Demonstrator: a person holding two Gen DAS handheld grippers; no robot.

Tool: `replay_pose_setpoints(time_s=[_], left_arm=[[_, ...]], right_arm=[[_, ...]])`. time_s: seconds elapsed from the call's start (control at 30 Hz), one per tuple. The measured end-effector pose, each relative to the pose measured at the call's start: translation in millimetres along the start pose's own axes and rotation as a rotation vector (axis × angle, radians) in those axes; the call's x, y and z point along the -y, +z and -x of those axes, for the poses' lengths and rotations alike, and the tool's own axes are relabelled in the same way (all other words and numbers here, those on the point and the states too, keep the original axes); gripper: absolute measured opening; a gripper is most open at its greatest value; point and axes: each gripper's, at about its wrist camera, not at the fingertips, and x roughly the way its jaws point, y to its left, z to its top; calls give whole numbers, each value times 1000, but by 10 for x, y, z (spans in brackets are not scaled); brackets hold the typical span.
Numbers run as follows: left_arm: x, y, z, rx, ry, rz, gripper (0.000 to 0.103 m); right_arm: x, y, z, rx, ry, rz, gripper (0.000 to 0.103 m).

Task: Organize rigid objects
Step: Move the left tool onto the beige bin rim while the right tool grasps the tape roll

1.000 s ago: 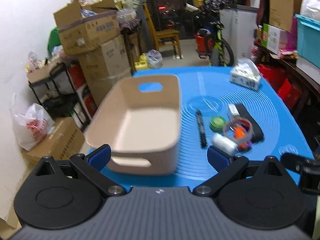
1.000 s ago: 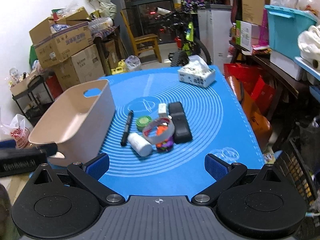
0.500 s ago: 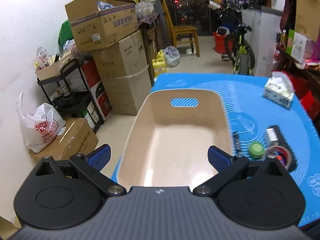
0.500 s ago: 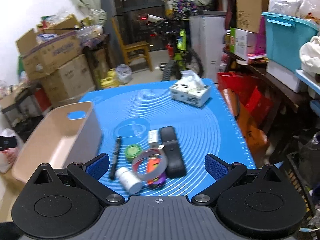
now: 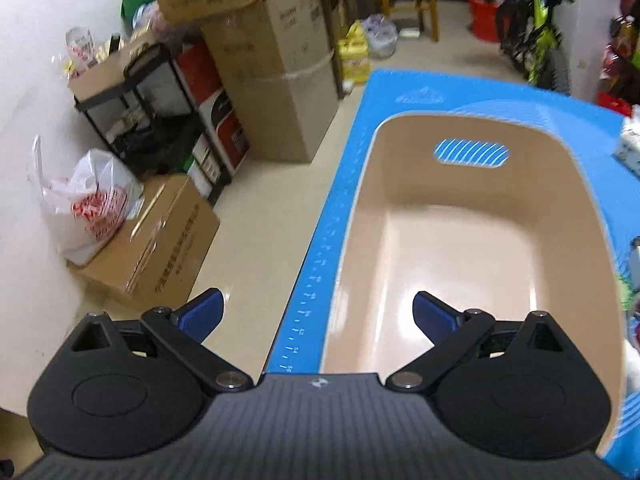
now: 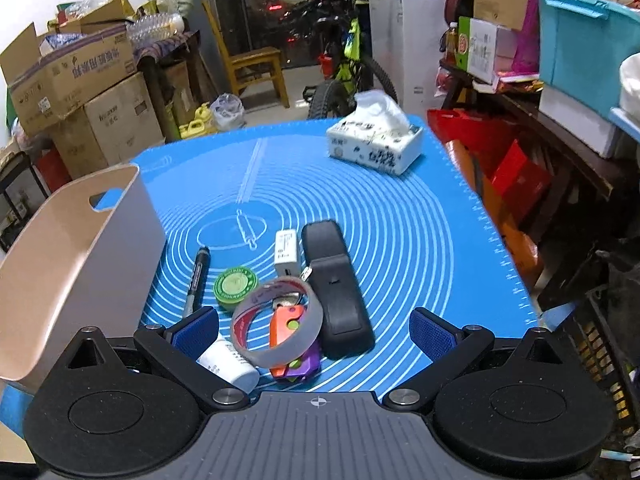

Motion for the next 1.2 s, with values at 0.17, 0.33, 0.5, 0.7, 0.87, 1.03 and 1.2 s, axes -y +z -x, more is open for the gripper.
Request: replay_pose_setpoints(time_s=[0.17,0.33,0.5,0.7,0.87,1.03,1.2], left_arm=[[-4,-6,-267,-66,-57,4,89],[-34,-79,-465,-149,-113,17,82],[-128,-106,-540,-209,-155,48,63],[-173,-123,-556,-229,-168,65,26],[-175,-110,-570,-232,-191,63,12],[-173,-98,-589,-231,-204,57,8],[-169,-102,-591,-228,-207,58,8]], right_arm=[[-113,-36,-309,-46,-34,57,101],[-111,-17,-529,-40,-78,48,97],[-140,22,-670,-41,-149,74,94],[-209,80,-754,-70,-145,81,88],[-223,105,-859,-126,-166,78,74],[-217,85,-947,-169,-179,86,55],[-246,82,-967,-173,-186,110,48]])
